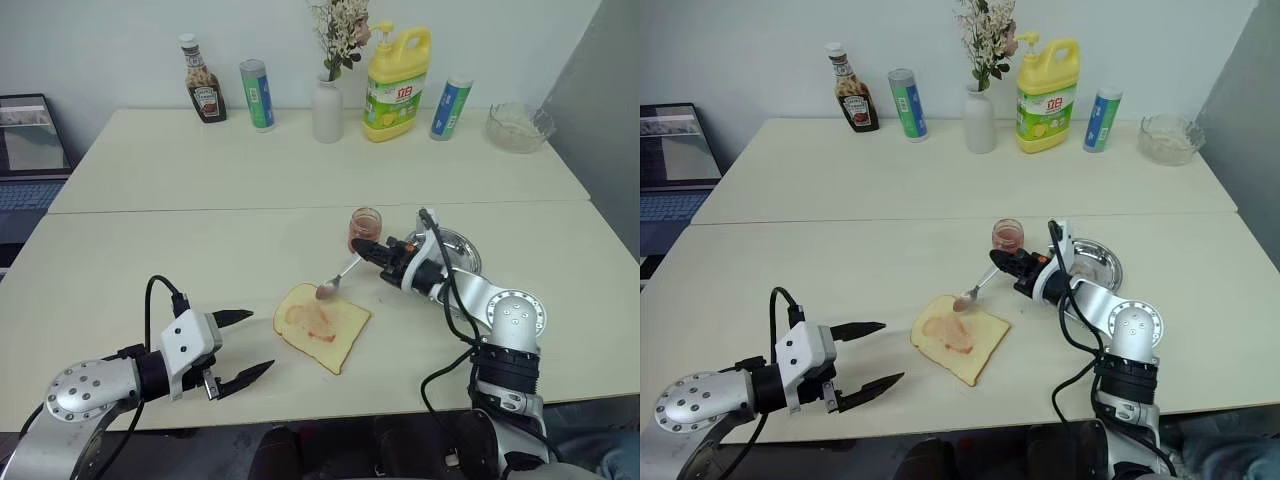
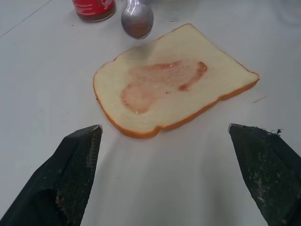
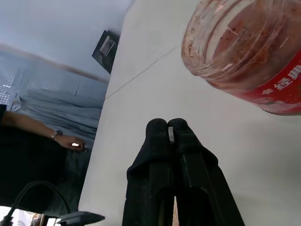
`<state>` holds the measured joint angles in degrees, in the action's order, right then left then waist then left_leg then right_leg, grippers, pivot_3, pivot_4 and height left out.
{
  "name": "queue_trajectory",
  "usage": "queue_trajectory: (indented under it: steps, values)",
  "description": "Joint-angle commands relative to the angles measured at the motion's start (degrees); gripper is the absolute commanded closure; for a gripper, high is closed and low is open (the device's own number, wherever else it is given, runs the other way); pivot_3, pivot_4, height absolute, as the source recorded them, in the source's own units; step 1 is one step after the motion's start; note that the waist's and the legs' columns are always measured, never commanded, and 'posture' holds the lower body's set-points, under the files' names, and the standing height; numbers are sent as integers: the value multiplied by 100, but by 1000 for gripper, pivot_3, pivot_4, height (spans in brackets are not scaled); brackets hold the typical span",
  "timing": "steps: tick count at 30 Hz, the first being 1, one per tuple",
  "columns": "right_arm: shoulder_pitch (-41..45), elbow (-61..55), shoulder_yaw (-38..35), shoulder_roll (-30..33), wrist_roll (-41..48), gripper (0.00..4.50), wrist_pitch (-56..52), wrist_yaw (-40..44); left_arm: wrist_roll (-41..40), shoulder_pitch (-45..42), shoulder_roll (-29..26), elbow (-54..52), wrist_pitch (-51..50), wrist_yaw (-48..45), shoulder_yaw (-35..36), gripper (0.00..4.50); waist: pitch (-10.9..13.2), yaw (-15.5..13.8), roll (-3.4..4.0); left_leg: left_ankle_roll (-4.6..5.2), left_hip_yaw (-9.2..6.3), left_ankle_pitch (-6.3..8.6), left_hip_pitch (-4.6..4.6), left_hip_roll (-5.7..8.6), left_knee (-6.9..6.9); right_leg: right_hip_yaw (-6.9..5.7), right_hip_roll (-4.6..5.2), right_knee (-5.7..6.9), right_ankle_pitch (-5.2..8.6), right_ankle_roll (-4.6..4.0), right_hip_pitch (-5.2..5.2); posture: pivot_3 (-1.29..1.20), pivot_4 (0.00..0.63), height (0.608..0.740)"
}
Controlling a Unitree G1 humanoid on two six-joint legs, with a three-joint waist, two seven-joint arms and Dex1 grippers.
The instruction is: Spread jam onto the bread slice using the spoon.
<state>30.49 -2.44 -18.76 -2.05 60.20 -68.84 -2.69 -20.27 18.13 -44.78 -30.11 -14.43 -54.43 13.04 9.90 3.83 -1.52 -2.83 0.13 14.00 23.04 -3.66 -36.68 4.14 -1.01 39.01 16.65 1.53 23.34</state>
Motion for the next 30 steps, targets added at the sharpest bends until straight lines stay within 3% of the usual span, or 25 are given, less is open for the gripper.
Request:
queue_trajectory:
  steps: [1, 11, 20, 30]
  values:
    - [-158, -96, 341, -38, -94, 4488, 53, 206, -74, -29, -54, -207, 27, -34, -23, 0, 0, 0, 0, 0, -1, 0, 0, 0, 0, 0, 0, 0, 0, 0, 0, 0, 150, 740]
    - [-972, -839, 258, 481, 513, 4488, -698, 115, 6, -28, -2, 22, 234, -135, -78, 0, -1, -5, -1, 0, -2, 0, -1, 1, 3, -1, 2, -1, 0, -5, -1, 0, 150, 740]
    - [-686, -766, -39, 877, 1121, 4488, -669, -86, 91, 8, 21, 271, 546, -171, -135, 0, 0, -9, 0, 0, -1, 0, -2, 1, 3, 1, 2, -1, 5, 1, -1, 0, 150, 740]
    - [-43, -11, 398, 534, 331, 4488, 232, 140, 65, 160, 13, 233, 630, -156, -96, 0, 0, -3, 0, 0, 0, 0, -1, 0, 9, 1, 1, -2, 5, -2, 1, 0, 150, 740]
